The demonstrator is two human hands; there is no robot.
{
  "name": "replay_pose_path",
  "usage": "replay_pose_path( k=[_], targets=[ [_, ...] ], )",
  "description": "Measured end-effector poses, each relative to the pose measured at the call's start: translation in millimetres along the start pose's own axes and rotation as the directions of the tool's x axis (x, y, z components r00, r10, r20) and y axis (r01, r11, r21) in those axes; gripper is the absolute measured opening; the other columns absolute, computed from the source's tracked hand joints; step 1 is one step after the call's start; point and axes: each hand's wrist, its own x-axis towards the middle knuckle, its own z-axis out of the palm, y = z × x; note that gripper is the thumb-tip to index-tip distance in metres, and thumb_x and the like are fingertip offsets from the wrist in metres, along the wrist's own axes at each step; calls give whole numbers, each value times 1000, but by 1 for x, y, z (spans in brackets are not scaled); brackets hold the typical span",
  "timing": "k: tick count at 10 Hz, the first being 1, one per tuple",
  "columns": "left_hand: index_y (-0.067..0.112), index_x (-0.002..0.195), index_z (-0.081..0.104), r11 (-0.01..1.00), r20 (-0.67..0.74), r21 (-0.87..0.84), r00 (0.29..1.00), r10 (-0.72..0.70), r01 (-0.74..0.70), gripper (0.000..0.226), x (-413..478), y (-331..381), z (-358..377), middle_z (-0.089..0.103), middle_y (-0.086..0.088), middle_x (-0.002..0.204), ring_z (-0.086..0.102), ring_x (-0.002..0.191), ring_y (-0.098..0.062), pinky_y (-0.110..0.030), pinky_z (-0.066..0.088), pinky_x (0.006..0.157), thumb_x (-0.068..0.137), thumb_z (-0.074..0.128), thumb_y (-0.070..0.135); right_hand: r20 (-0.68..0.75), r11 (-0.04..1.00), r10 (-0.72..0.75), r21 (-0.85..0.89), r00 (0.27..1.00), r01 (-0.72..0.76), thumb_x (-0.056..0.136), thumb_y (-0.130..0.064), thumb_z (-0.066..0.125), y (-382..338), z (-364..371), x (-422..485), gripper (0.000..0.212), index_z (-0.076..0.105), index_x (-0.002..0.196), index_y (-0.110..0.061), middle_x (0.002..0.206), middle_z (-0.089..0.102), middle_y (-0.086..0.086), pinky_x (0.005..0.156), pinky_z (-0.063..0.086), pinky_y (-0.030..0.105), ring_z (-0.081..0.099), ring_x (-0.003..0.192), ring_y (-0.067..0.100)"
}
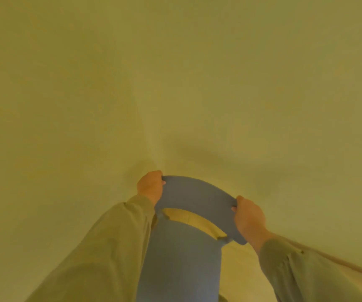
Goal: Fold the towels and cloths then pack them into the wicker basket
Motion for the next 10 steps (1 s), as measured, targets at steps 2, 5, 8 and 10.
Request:
replay_pose_path(
  k=[2,5,8,10],
  targets=[
    [11,117,50,968,-116,250,993,18,12,23,43,17,-1,54,-11,114,53,105,-29,-36,41,77,98,40,20,90,997,-67,-33,994,71,94,-8,44,-19,-19,58,38,34,131,-11,123,51,8,74,44,34,57,111,28],
    [12,122,46,965,-85,248,994,-66,86,29,45,31,6,51,-10,119,49,110,-28,-34,40,79,98,41,28,121,984,-137,-97,983,149,92,-6,48,-19,-24,66,35,36,124,-10,117,53,7,67,40,30,60,104,25],
    [10,147,23,968,-9,226,993,115,-110,54,-39,50,-5,32,-10,147,34,134,-29,-40,37,105,100,42,29,-68,964,-259,-71,963,255,97,-21,41,-32,-45,10,32,38,126,-8,122,50,9,81,44,35,51,111,26],
    [15,149,19,925,-238,330,932,275,-189,56,-144,35,-23,25,-6,153,27,138,-25,-38,31,107,99,41,30,-306,915,-403,-128,863,382,95,-22,43,-60,-53,-85,40,38,132,-8,130,47,10,92,43,37,45,122,27]
  ],
)
